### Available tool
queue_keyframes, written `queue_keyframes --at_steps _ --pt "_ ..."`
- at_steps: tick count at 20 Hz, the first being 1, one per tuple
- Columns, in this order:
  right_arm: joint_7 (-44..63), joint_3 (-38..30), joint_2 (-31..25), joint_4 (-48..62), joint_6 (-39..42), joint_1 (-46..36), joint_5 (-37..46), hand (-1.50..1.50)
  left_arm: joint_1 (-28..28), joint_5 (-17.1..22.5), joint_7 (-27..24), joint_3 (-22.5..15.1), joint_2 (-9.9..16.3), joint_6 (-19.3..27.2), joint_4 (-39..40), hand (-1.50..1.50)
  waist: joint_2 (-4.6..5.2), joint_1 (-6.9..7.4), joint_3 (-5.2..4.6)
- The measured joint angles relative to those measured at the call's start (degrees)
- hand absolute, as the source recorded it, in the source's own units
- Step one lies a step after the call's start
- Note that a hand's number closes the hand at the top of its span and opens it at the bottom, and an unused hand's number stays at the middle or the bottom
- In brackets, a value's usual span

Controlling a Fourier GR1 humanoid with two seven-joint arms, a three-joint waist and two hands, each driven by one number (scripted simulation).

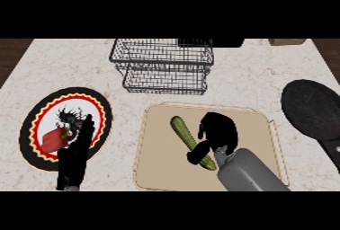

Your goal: Pick the squash from the tray and place it in the tiered basket

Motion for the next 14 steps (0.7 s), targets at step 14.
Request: queue_keyframes --at_steps 14 --pt "-21.85 -12.15 -14.22 -12.82 4.73 -2.56 -8.41 1.50 1.27 -0.93 -0.12 1.11 -0.67 -0.03 -0.51 0.00 0.18 -1.28 0.29"
